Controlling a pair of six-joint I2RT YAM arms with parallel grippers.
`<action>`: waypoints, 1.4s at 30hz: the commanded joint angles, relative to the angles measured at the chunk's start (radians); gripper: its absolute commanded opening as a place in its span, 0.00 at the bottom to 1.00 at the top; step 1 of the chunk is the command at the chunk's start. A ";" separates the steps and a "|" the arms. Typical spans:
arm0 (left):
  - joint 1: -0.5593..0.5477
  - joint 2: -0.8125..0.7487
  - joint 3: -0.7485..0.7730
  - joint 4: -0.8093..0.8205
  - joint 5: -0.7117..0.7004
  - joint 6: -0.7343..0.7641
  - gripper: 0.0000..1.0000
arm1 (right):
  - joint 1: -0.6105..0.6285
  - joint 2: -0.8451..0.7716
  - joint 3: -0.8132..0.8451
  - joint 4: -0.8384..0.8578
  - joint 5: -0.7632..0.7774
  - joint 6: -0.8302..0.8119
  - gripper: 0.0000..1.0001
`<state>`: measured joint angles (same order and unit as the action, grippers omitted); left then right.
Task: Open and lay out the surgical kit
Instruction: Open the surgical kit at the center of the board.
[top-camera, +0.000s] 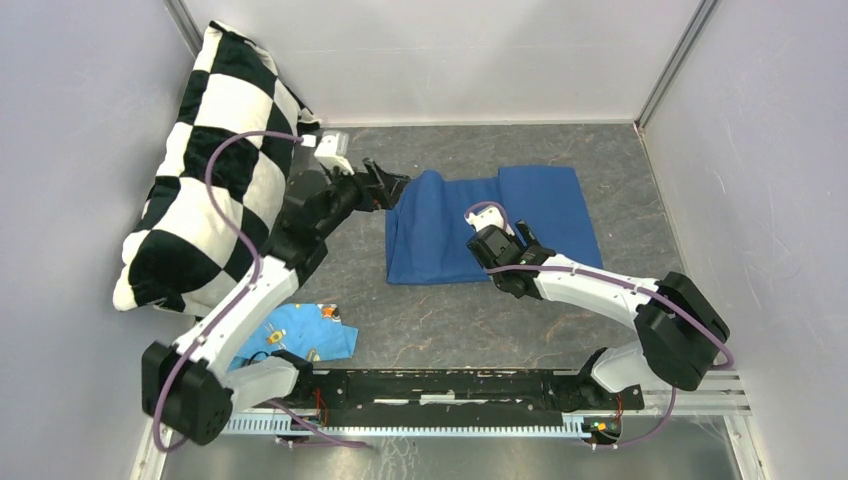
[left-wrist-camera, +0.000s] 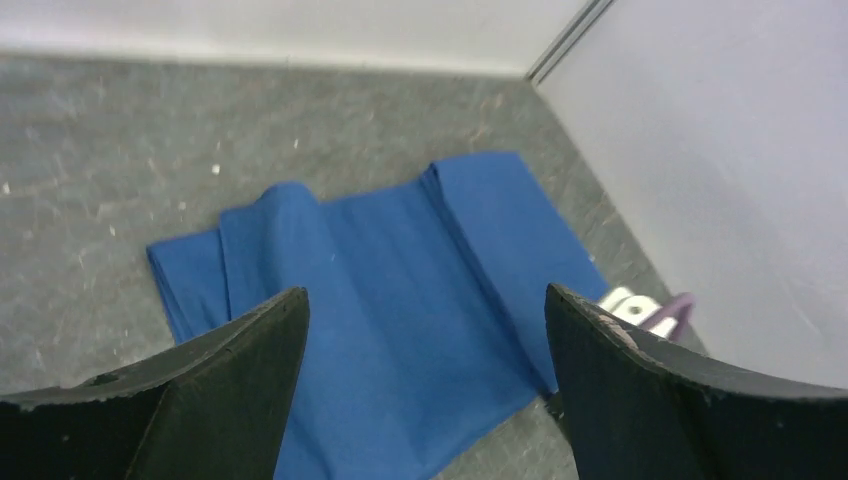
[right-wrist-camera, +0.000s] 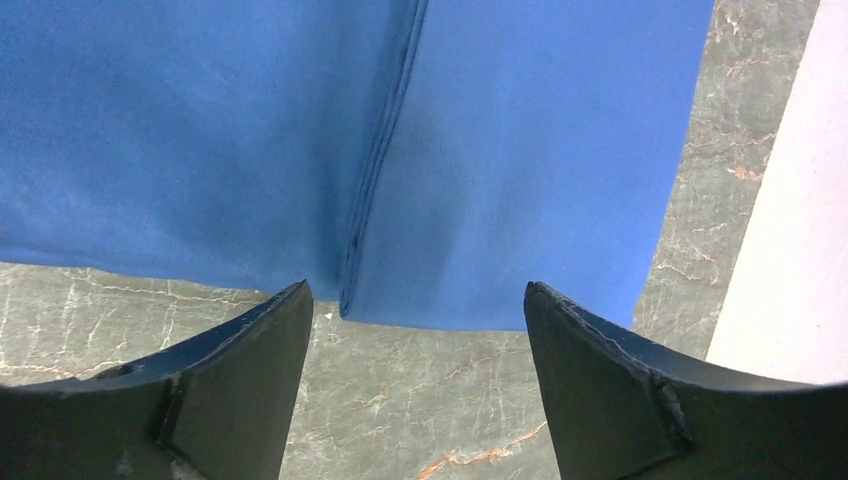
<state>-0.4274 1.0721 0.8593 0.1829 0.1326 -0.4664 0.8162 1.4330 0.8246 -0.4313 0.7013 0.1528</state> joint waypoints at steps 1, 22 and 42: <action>0.002 0.137 0.115 -0.164 0.031 -0.052 0.90 | 0.001 -0.016 -0.014 0.029 0.069 -0.015 0.83; 0.008 0.714 0.212 -0.242 0.306 -0.182 0.58 | 0.004 0.156 -0.006 0.057 0.213 -0.044 0.72; 0.077 0.823 0.034 -0.053 0.352 -0.464 0.60 | -0.208 -0.077 -0.063 0.163 0.221 -0.018 0.00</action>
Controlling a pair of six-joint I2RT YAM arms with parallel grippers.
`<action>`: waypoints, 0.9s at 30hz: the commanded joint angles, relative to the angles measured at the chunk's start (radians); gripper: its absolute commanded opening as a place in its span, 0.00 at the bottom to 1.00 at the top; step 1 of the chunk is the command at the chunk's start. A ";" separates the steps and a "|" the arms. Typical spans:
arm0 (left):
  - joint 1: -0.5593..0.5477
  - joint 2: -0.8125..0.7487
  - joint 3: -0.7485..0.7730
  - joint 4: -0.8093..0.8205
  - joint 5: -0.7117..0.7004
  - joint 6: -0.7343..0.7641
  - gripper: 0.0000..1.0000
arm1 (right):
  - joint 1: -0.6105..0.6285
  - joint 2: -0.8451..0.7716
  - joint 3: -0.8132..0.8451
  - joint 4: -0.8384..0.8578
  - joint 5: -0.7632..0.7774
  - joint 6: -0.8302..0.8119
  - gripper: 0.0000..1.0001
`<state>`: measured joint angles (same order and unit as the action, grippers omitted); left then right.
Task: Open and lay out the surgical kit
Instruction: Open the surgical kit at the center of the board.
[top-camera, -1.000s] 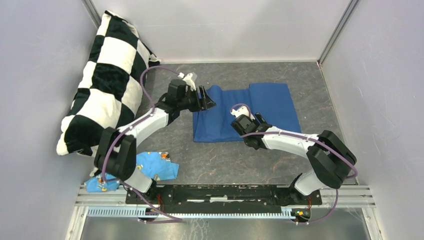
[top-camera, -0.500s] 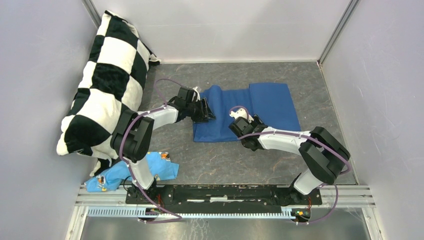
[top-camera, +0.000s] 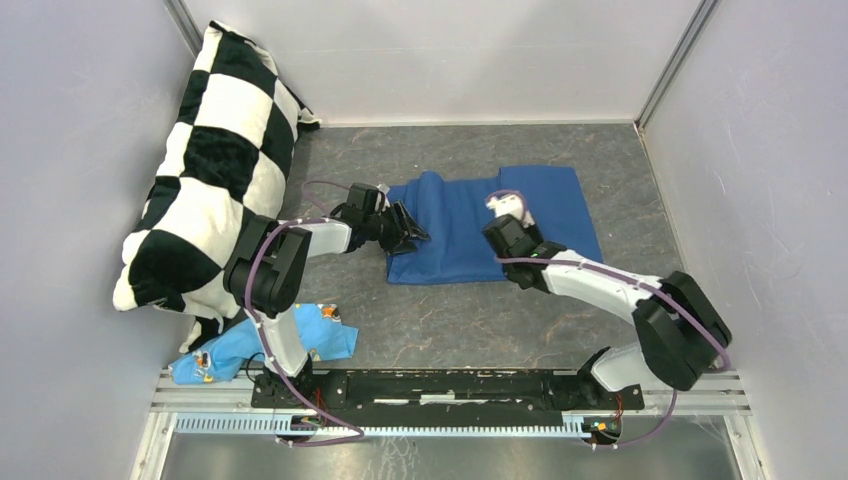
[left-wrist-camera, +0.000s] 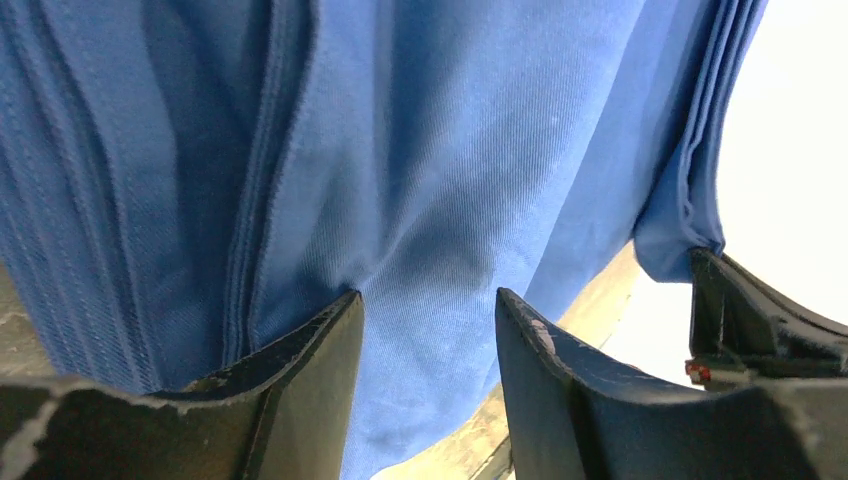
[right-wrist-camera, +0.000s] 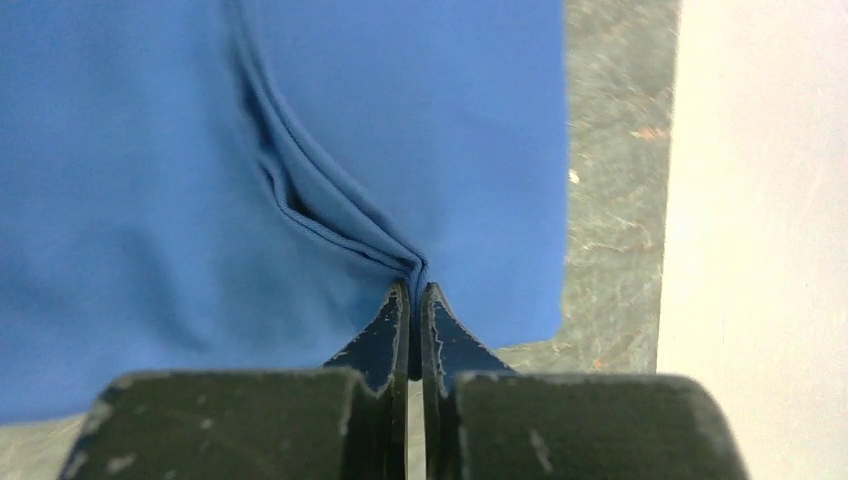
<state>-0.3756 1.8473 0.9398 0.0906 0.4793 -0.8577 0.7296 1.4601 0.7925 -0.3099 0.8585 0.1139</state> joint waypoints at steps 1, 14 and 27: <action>0.029 0.048 -0.047 0.040 0.003 -0.072 0.60 | -0.182 -0.139 -0.039 0.052 0.062 0.025 0.00; 0.048 0.023 0.046 -0.082 -0.065 0.076 0.64 | -1.013 -0.132 0.097 0.130 -0.113 0.010 0.40; 0.043 -0.226 0.117 -0.213 -0.272 0.288 0.93 | -0.827 -0.211 0.035 0.108 -0.761 0.022 0.98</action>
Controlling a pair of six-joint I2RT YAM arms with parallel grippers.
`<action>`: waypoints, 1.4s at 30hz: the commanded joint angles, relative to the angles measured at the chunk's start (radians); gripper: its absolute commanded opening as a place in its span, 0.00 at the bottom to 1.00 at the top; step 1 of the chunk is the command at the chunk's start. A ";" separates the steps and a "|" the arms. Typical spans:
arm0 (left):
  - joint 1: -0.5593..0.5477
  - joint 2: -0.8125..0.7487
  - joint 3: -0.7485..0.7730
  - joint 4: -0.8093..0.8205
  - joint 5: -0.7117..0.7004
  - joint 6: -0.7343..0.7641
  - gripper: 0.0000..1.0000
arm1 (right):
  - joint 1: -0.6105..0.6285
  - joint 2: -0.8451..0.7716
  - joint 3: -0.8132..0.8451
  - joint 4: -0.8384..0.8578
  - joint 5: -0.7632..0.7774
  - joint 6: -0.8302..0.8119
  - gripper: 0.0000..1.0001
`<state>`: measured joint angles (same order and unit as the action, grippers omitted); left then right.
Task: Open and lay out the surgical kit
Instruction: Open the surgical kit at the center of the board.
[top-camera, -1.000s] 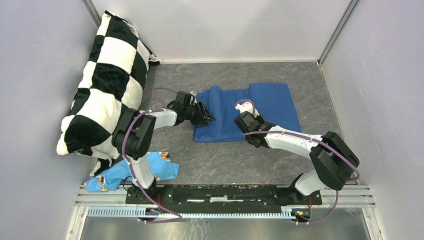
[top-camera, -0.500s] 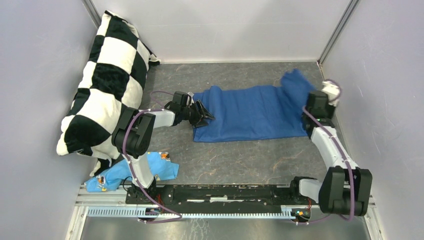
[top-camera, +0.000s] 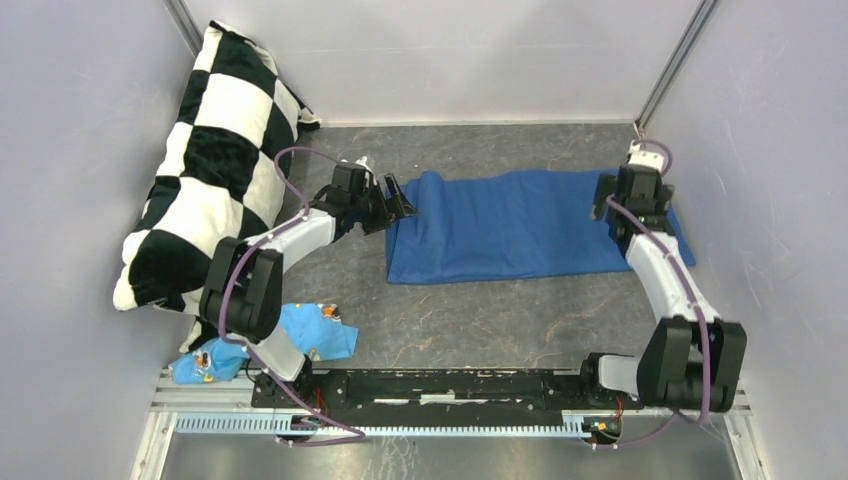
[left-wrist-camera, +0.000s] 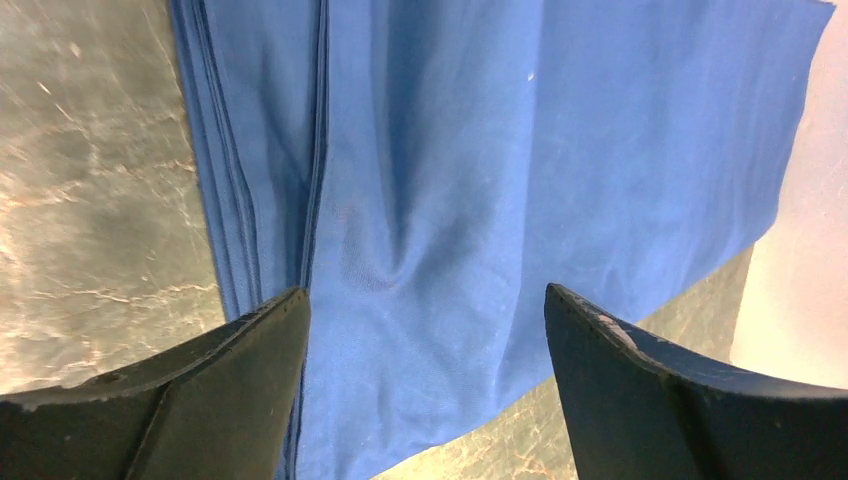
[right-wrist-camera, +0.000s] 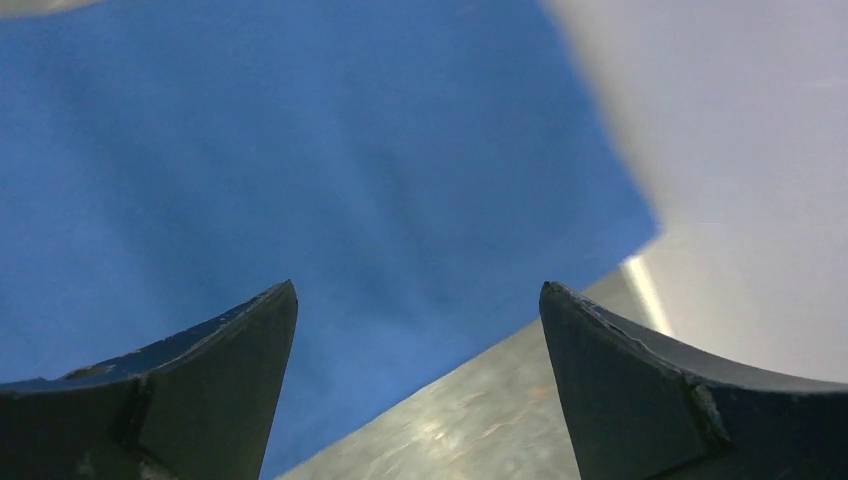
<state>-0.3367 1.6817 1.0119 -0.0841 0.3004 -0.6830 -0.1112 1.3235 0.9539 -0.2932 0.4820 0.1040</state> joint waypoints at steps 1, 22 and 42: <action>0.004 -0.058 0.050 -0.045 -0.102 0.119 0.93 | 0.036 -0.069 -0.151 0.102 -0.425 0.029 0.98; 0.006 0.190 0.189 -0.186 -0.149 0.246 0.73 | 0.079 -0.046 -0.334 0.124 -0.412 0.110 0.97; 0.145 0.366 0.294 -0.141 -0.155 0.147 0.02 | 0.019 0.060 -0.397 0.354 -0.507 0.106 0.96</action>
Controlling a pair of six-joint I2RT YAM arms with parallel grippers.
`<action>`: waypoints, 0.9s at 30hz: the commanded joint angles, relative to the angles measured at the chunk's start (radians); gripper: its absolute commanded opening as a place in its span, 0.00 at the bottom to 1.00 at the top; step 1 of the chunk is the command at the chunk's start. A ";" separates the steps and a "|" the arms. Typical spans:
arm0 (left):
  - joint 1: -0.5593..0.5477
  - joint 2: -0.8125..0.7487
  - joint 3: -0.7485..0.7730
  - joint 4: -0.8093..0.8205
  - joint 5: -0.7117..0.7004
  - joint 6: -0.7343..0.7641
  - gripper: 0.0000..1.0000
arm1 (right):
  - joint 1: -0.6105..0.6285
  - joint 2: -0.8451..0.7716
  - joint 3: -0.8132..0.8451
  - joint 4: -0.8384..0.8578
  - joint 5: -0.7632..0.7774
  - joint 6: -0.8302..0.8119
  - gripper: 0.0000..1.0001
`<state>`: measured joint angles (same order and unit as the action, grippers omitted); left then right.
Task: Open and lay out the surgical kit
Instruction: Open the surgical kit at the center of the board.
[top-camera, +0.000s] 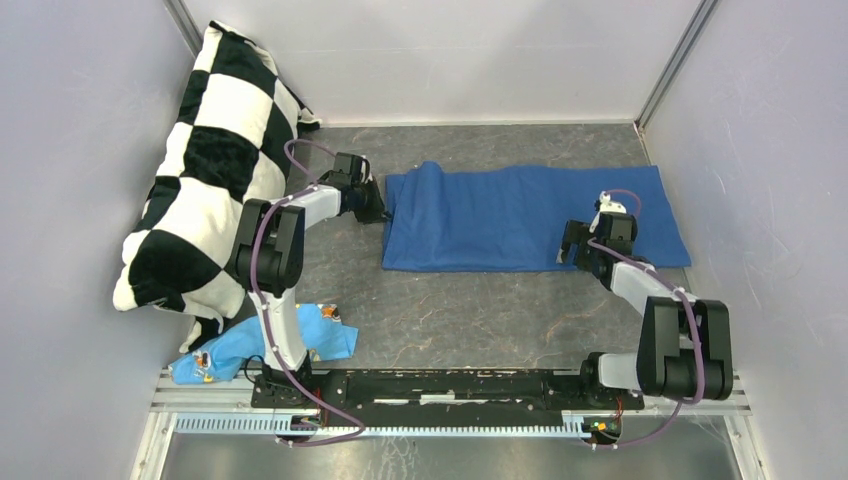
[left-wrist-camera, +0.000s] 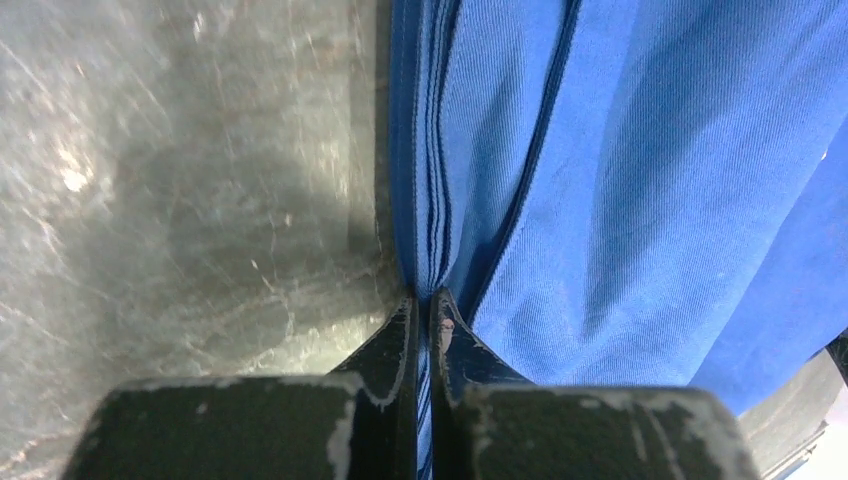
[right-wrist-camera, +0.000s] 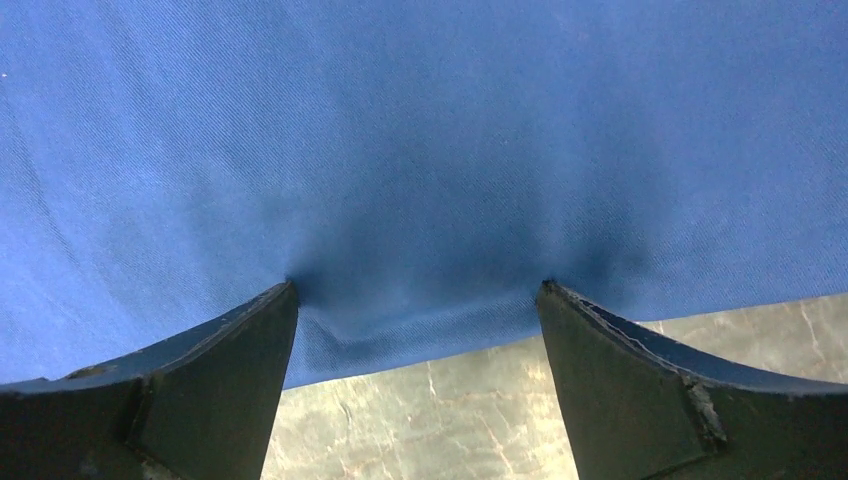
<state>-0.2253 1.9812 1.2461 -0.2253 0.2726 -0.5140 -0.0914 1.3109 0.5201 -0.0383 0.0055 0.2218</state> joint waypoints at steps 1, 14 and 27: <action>0.035 0.070 0.072 -0.006 -0.149 -0.023 0.02 | 0.002 0.096 0.052 0.108 -0.041 -0.012 0.96; 0.142 0.194 0.300 -0.055 -0.158 0.047 0.02 | 0.039 0.281 0.212 0.123 -0.081 0.005 0.94; 0.142 0.302 0.423 -0.064 -0.100 0.051 0.02 | 0.039 0.364 0.282 0.131 -0.012 0.007 0.94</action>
<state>-0.1066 2.2330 1.6356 -0.2848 0.2348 -0.5148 -0.0437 1.6268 0.7624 0.1108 -0.0692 0.2310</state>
